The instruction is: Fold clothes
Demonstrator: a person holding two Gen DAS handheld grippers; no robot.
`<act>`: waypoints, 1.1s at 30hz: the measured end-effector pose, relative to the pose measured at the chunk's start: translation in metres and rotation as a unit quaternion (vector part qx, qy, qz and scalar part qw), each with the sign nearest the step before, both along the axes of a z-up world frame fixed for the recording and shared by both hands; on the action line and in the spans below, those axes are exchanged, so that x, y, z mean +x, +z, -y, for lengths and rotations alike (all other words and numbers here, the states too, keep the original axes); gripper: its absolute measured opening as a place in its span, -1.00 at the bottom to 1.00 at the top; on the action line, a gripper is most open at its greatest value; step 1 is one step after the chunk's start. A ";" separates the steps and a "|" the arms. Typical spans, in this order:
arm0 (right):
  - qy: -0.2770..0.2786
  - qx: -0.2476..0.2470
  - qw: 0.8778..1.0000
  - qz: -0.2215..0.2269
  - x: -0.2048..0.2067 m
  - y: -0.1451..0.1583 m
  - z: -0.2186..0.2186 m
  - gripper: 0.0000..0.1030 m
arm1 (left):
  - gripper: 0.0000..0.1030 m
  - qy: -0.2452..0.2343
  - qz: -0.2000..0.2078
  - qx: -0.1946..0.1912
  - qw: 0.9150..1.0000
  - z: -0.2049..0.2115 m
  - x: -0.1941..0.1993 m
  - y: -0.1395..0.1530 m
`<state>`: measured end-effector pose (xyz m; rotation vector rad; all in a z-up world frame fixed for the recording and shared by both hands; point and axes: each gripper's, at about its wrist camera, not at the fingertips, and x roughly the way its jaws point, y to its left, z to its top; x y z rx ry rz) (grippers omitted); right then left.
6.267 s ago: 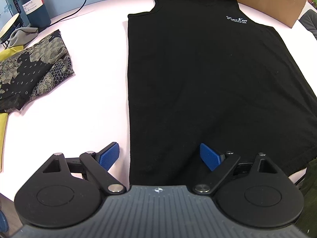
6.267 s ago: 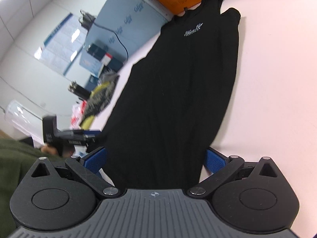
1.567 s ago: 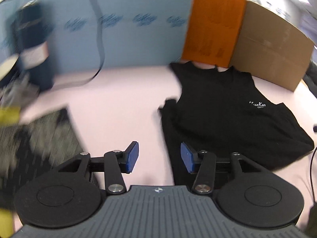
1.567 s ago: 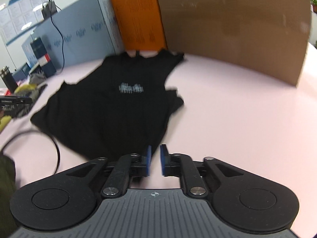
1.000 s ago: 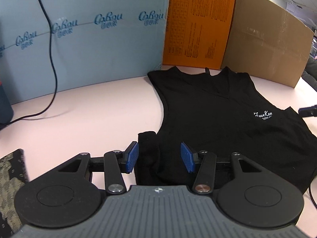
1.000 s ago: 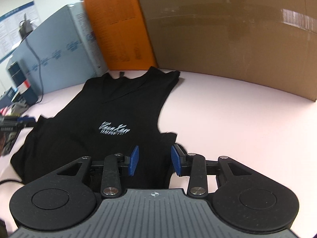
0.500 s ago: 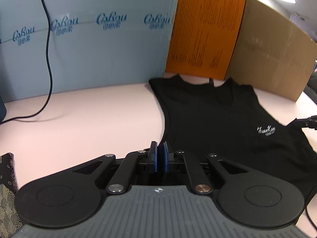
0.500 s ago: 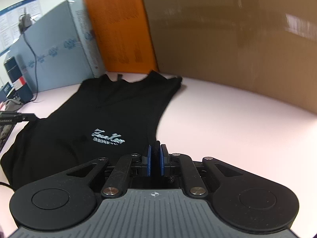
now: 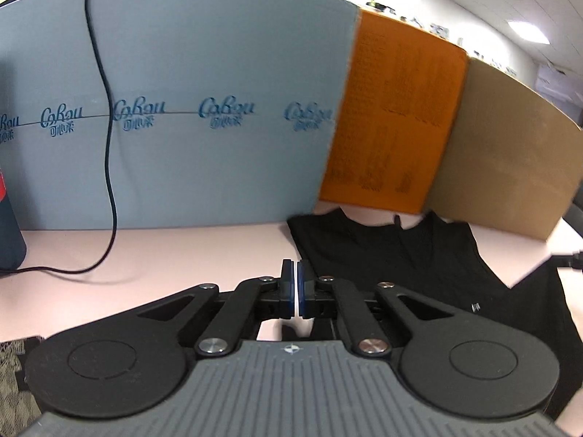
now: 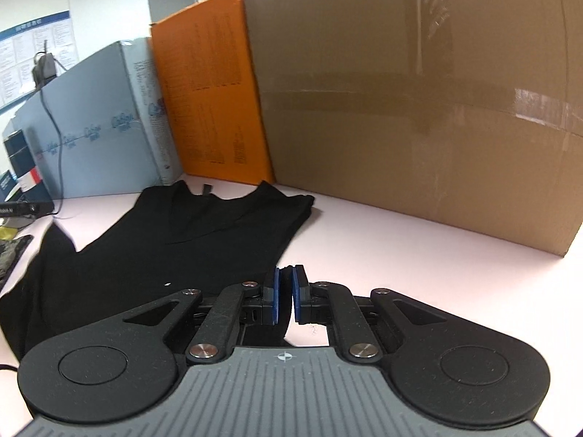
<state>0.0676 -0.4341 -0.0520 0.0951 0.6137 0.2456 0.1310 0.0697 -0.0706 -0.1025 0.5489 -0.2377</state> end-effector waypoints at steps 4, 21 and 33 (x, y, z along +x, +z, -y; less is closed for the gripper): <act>-0.014 -0.004 1.000 -0.007 -0.001 -0.004 0.007 -0.86 | -0.97 0.005 -0.014 0.015 1.000 -0.004 0.007 -0.004; -0.028 0.012 0.999 -0.026 -0.002 -0.019 0.014 -0.85 | -0.93 -0.028 -0.114 -0.071 0.991 -0.015 0.013 -0.047; -0.068 0.002 0.996 -0.051 0.011 -0.037 0.018 -0.57 | -0.63 0.048 -0.116 -0.018 0.992 -0.014 0.033 -0.051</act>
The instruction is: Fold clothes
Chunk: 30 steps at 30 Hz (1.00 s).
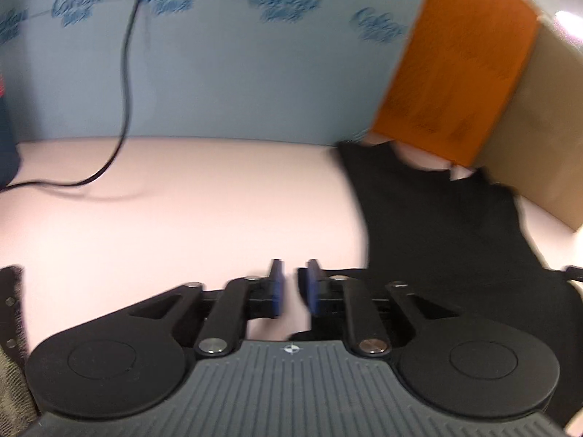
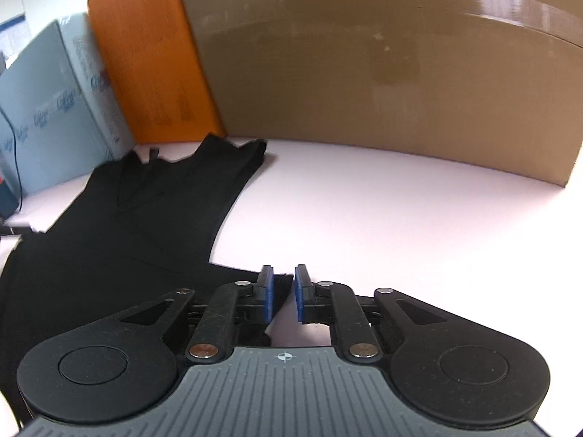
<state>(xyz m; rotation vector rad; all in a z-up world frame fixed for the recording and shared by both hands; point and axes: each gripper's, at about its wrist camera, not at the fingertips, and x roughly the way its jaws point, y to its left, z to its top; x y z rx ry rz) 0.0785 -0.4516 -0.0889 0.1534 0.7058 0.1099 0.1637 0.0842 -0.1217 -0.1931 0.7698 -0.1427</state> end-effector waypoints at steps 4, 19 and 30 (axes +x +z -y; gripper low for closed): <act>-0.039 0.011 0.999 0.015 -0.036 0.017 0.022 -0.42 | -0.05 0.072 0.032 -0.022 0.997 -0.030 -0.026 0.018; -0.047 0.206 0.977 0.019 -0.200 -0.014 -0.006 0.43 | 0.55 0.054 -0.015 -0.144 0.988 -0.018 -0.167 0.002; 0.014 0.138 0.990 0.007 -0.171 0.013 -0.016 -0.90 | -0.92 0.021 0.018 -0.115 0.993 -0.029 -0.165 0.019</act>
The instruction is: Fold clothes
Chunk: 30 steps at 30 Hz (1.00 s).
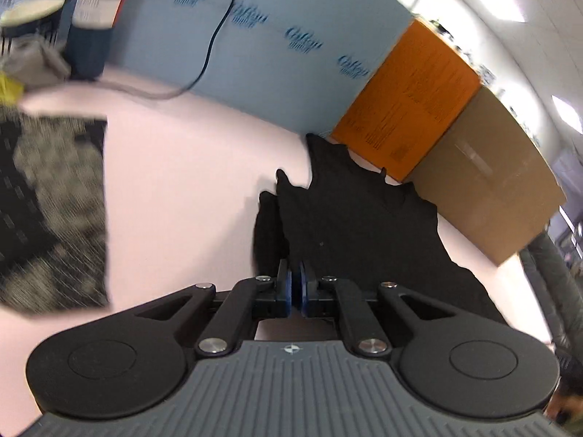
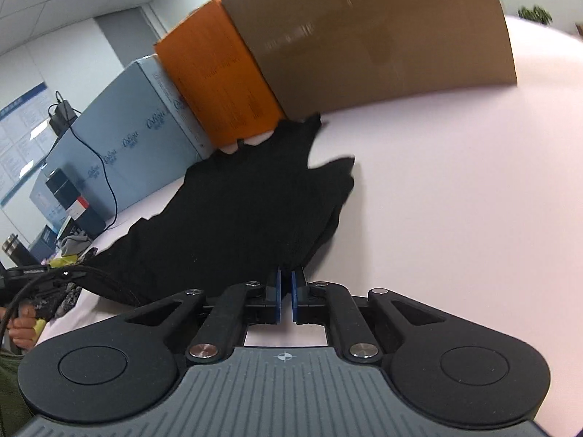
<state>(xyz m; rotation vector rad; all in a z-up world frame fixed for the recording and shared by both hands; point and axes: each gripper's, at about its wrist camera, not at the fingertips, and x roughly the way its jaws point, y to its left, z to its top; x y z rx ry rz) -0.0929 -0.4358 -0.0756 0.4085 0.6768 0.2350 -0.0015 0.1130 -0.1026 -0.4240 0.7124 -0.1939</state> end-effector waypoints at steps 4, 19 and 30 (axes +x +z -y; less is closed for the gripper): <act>0.020 -0.040 0.998 -0.046 0.008 -0.014 -0.001 -0.89 | -0.89 -0.041 -0.042 0.060 0.997 0.006 -0.004 -0.012; 0.119 -0.077 0.990 0.013 0.020 0.026 -0.049 -0.40 | -0.09 -0.132 0.040 0.178 0.974 0.050 -0.017 0.034; 0.234 -0.152 0.960 -0.014 0.093 -0.022 -0.127 -0.34 | 0.03 -0.221 -0.016 0.234 0.947 0.109 -0.017 0.009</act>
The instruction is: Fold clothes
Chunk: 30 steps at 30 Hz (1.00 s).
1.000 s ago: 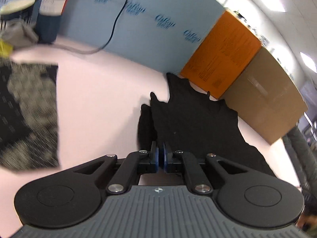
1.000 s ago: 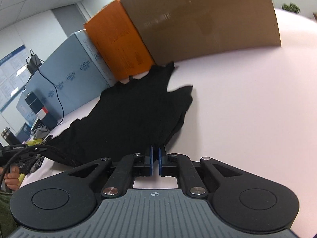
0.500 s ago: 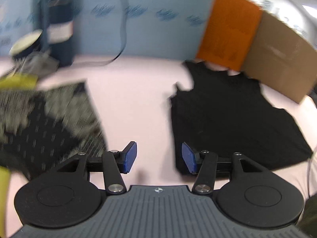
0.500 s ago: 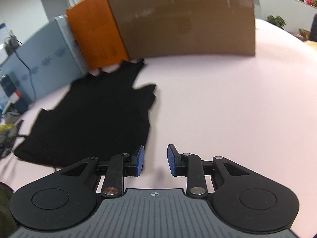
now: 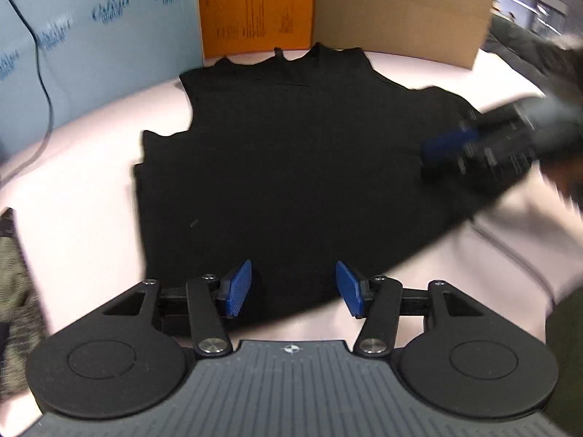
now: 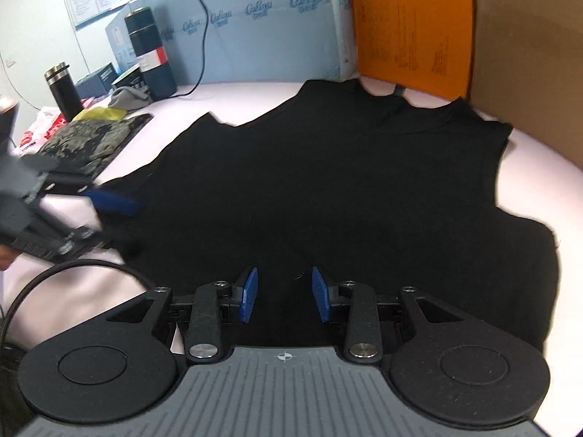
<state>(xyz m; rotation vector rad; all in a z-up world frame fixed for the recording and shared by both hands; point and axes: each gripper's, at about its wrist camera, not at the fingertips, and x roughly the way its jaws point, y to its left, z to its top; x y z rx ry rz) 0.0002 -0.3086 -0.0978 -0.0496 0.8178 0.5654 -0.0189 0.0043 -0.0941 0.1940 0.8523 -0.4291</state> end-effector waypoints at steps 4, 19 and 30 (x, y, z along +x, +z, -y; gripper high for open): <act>-0.090 -0.020 0.996 -0.010 -0.018 -0.014 0.055 0.29 | 0.65 0.013 -0.029 0.040 0.999 -0.033 -0.037 0.002; -0.061 0.042 0.997 0.011 0.000 -0.019 0.060 0.62 | 0.67 0.120 0.012 -0.051 0.991 -0.004 0.075 0.052; -0.099 0.007 0.995 -0.002 0.001 -0.009 0.075 0.76 | 0.77 0.210 -0.069 0.042 0.974 0.009 0.114 0.011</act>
